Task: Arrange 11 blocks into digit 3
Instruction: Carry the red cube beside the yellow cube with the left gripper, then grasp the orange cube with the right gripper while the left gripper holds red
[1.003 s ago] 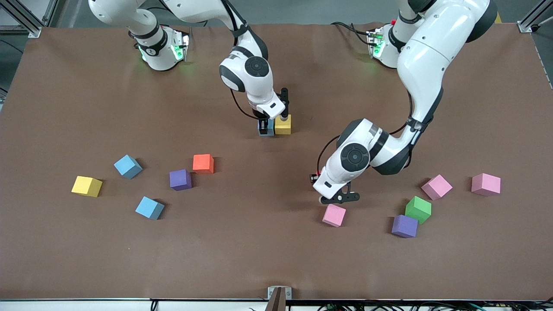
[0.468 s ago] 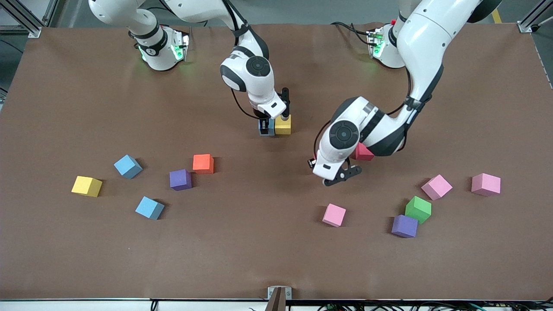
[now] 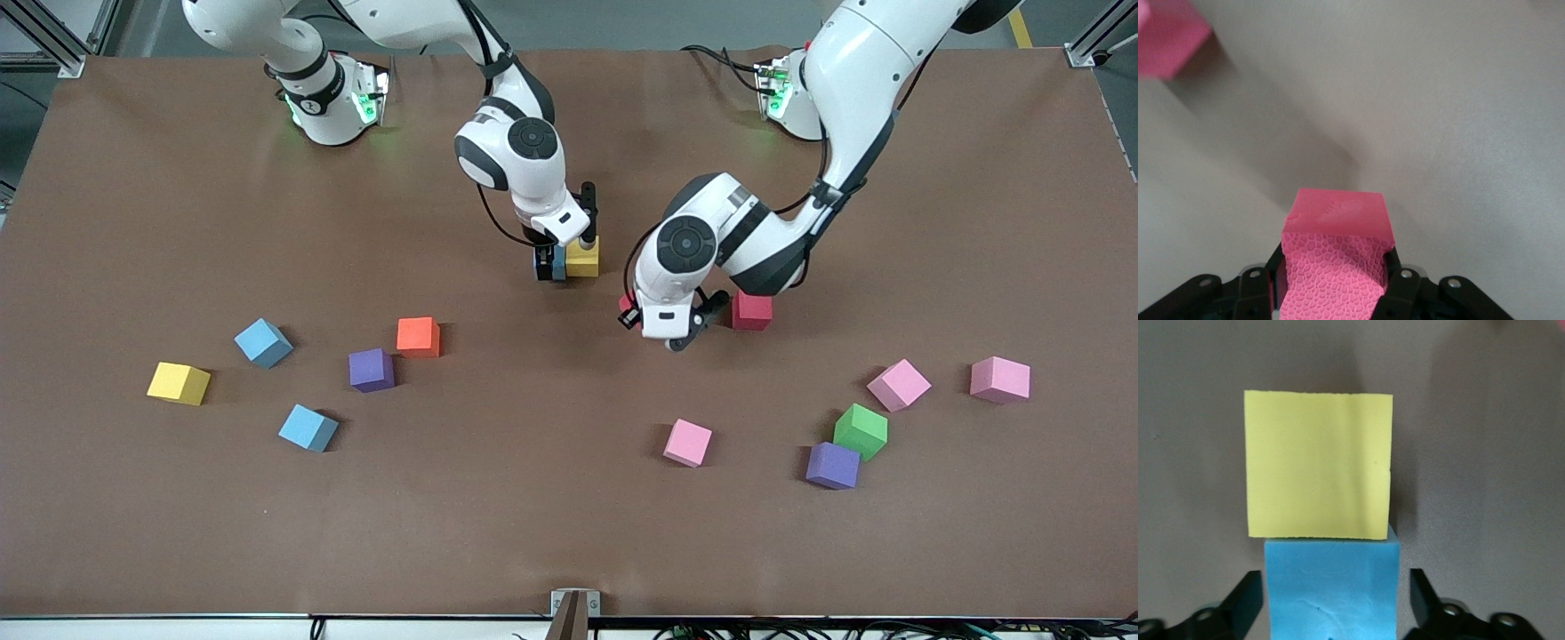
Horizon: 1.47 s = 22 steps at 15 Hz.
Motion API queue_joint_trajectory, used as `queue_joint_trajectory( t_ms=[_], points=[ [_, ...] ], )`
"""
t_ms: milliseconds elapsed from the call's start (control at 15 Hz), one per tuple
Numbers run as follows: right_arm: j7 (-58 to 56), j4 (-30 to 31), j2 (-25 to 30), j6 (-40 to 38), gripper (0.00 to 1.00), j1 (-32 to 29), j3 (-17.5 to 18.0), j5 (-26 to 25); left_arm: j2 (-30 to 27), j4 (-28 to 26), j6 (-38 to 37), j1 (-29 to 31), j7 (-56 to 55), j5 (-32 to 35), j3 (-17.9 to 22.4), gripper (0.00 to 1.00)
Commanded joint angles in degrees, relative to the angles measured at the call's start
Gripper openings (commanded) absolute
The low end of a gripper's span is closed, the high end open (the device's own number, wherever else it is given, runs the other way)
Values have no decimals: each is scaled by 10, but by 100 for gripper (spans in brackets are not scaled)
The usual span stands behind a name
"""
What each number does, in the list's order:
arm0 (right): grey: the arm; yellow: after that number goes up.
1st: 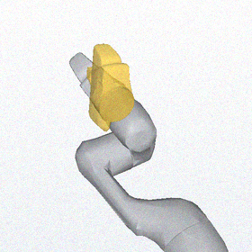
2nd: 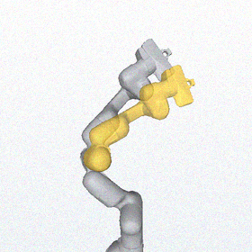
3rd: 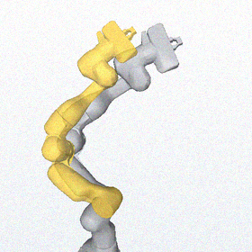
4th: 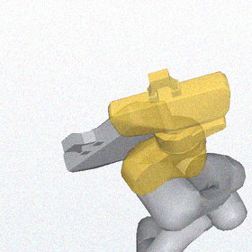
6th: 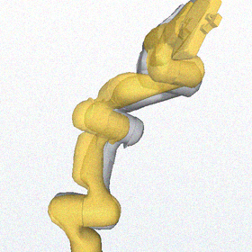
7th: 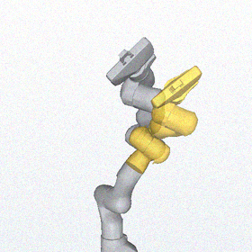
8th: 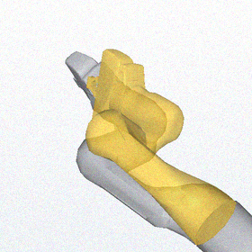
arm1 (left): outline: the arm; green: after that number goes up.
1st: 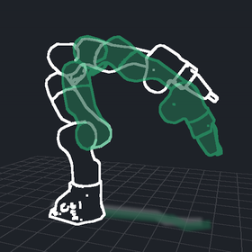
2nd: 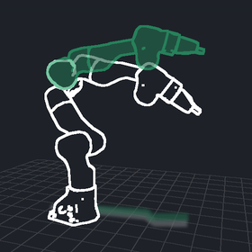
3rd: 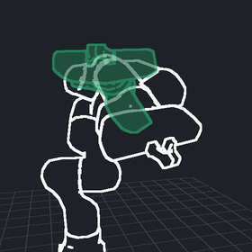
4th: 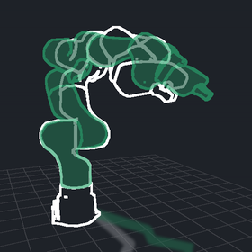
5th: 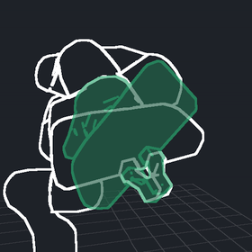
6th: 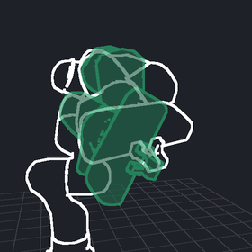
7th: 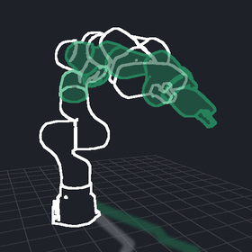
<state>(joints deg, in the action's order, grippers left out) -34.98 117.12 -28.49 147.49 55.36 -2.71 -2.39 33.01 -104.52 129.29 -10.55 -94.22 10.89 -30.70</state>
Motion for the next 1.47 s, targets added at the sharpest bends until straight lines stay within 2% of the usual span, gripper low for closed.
queue_joint_trajectory(
  t_ms=[0, 134, 535, 870, 1070, 1271, 1405],
  points=[
    [18, -8, -2, -9, 100, 7, -7, -14, -44, -78, 53, 10, -80, -15, -4, 25],
    [17, -8, 7, -23, 100, 5, -7, -14, -58, -95, 54, 9, -149, -14, -12, 25],
    [16, -8, 85, -110, 100, -2, -6, -13, -66, -122, 55, 8, -334, -14, -25, 25],
    [15, -15, 158, -192, 100, -71, -9, -13, -64, -133, 60, 2, -438, -14, -35, 25],
    [14, -43, 164, -221, 100, -125, -34, -15, -64, -152, 97, -4, -489, -11, -37, 25],
    [17, -56, 164, -217, 100, -137, -93, -12, -65, -162, 110, -9, -518, -10, -38, 25],
    [37, -55, 163, -204, 100, -163, -106, -1, -66, -168, 111, -8, -541, -10, -38, 26]
  ],
)
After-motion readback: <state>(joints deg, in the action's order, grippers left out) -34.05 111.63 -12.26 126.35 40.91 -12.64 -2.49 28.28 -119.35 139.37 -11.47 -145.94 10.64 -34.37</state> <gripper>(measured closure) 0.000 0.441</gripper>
